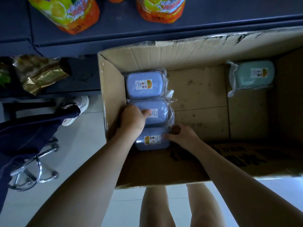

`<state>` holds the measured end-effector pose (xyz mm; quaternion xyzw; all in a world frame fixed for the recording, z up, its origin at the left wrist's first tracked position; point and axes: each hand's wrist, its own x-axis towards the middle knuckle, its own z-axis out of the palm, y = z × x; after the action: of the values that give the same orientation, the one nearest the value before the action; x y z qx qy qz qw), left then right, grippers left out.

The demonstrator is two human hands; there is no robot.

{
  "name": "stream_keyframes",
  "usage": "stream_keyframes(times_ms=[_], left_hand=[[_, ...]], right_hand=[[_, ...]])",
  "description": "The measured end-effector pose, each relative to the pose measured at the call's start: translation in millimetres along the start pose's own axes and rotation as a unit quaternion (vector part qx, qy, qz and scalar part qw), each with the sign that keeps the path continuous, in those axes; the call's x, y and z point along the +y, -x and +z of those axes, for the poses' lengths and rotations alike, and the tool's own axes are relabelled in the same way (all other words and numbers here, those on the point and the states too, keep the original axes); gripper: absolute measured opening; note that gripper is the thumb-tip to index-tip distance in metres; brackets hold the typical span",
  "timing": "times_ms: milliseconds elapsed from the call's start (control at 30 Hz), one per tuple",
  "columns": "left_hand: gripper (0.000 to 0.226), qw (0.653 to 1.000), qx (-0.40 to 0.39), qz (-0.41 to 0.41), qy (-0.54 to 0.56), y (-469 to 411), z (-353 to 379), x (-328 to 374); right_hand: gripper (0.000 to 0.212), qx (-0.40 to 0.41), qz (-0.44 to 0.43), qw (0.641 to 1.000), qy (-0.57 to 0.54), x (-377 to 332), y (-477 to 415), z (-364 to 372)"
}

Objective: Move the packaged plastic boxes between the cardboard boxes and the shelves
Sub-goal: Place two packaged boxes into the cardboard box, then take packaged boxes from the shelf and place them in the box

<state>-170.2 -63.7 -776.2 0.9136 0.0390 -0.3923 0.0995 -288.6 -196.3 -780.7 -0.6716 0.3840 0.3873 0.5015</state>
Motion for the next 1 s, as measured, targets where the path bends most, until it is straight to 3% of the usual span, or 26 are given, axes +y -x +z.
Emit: stream_keyframes(times_ms=[200,333,500,567,700,800,1000], left_hand=[[0.044,0.995,0.065,0.047,-0.052,35.3,-19.1,2.1],[0.036,0.983,0.024,0.112,-0.146,60.9,-46.2,8.6],[0.024,0.963,-0.007,0.234,-0.132,116.6,-101.0,19.8],[0.026,0.953,0.004,0.263,-0.152,151.1,-136.6,27.0],[0.031,0.919,0.056,0.313,-0.232,208.5,-203.4,48.0],[0.031,0.875,0.140,0.341,-0.313,263.3,-256.6,66.4],[0.030,0.796,0.289,0.362,-0.388,387.4,-328.8,100.3]], right_hand=[[0.046,0.059,-0.034,0.989,0.132,-4.6,31.4,-42.2],[0.057,0.073,-0.037,0.963,0.257,-13.7,60.6,-67.8],[0.049,0.067,-0.066,0.935,0.342,-45.5,127.9,-99.0],[0.055,0.078,-0.060,0.917,0.386,-67.2,168.8,-113.6],[0.052,0.160,-0.128,0.856,0.475,-108.4,235.5,-141.7],[0.040,0.249,-0.211,0.777,0.539,-140.6,298.3,-168.8],[0.035,0.337,-0.255,0.651,0.630,-171.9,430.5,-223.9]])
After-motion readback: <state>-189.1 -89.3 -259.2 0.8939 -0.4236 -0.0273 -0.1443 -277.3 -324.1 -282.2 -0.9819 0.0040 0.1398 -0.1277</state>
